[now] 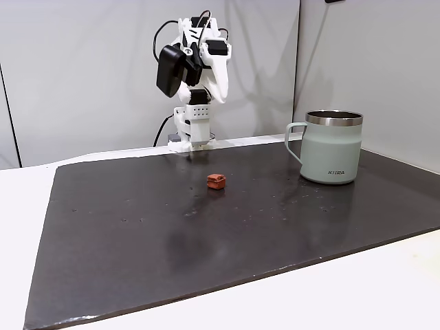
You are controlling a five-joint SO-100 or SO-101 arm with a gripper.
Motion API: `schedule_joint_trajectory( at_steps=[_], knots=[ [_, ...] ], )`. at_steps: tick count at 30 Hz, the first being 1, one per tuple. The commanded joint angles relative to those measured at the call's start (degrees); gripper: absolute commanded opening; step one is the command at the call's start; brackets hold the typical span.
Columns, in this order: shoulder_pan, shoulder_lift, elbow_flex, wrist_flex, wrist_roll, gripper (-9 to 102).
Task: Grasp a cube and put it in the cup.
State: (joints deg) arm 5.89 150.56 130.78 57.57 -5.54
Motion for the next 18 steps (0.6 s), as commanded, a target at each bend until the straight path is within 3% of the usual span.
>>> schedule_joint_trajectory(
  at_steps=[1, 18],
  knots=[
    [2.29, -7.12, -9.58, 1.32, -1.49, 0],
    [8.00, -36.12, -29.44, 5.54, -8.61, 0]
  ],
)
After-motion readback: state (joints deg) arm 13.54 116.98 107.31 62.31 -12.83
